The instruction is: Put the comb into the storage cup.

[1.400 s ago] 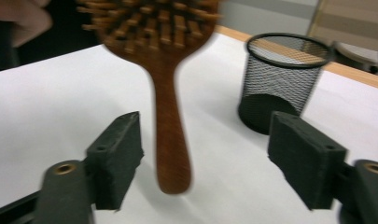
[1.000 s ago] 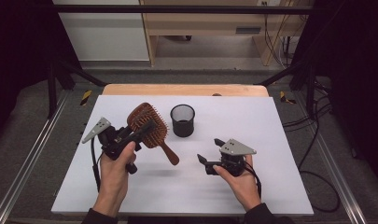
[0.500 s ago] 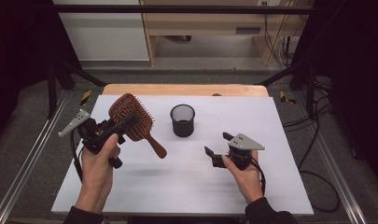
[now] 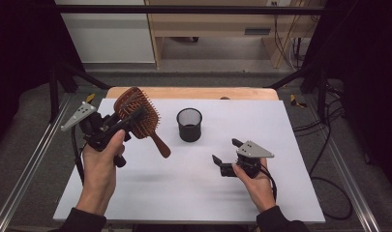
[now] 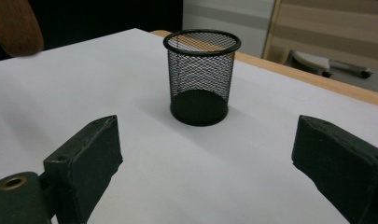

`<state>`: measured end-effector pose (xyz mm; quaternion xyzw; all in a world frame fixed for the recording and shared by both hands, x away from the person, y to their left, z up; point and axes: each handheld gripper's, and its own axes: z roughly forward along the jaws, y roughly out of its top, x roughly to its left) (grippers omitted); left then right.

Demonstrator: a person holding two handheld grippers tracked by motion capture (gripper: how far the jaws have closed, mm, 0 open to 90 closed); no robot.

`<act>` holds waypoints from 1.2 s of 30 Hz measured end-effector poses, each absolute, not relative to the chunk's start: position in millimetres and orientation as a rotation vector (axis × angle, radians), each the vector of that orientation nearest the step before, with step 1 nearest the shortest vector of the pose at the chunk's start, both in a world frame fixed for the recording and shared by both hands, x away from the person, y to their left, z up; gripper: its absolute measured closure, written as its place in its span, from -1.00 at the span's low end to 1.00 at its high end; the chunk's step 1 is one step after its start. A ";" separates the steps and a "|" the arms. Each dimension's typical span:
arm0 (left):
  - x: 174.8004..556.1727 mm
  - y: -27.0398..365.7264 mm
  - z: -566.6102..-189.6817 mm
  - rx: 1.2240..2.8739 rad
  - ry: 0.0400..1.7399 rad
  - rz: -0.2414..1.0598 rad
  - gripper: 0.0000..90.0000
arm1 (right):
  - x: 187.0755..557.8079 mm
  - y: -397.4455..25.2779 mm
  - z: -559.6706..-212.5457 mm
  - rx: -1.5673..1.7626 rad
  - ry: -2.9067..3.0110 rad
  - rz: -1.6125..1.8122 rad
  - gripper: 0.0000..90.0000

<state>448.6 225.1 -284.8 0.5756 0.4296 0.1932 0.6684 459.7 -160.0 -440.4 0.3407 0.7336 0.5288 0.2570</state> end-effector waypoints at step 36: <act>477.5 217.2 -240.3 1.344 0.992 0.554 0.15 | 449.6 -178.9 -439.7 0.982 1.898 1.436 -0.90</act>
